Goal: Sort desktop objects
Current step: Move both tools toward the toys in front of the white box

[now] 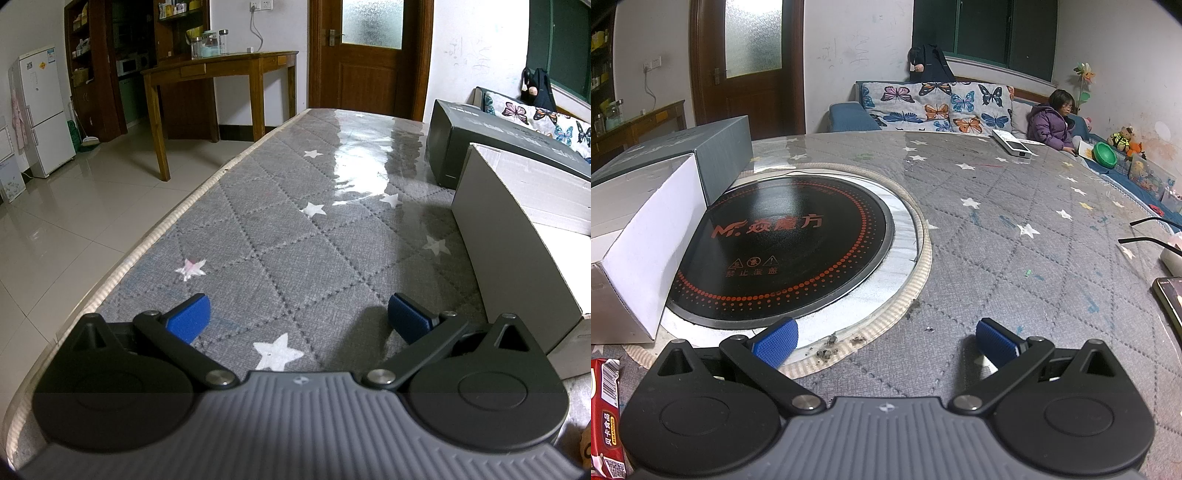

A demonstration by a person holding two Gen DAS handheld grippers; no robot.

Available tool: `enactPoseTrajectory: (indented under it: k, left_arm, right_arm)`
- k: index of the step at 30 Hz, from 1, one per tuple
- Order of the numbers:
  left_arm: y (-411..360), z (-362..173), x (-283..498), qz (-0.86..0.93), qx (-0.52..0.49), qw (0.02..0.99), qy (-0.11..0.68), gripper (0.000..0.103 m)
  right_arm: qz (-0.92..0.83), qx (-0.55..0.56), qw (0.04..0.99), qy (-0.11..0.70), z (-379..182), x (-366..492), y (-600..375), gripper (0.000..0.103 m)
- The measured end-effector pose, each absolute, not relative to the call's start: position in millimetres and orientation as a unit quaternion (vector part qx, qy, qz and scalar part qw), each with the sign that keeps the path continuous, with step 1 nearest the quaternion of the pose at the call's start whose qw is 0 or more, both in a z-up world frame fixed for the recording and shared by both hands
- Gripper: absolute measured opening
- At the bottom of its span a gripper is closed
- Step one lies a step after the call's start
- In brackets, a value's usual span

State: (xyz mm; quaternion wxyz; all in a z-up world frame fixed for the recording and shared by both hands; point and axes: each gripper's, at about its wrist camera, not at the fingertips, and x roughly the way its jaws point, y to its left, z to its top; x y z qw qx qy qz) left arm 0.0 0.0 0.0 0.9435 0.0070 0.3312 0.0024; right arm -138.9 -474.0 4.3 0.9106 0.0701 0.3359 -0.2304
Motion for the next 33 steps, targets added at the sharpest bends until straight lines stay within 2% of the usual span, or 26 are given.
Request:
enactPoseTrajectory:
  k: [20,33]
  left_arm:
    - [1,0,1,0.003,0.009,0.943,0.333,0.103]
    - [-5,10,-30,0.002,0.024,0.939,0.344,0.103]
  right_arm:
    - [-0.230,0.069,0.910,0.337,6,-139,-472,0.103]
    - [-0.187,0.079,0.916,0.347,15,-152,-461,0.103]
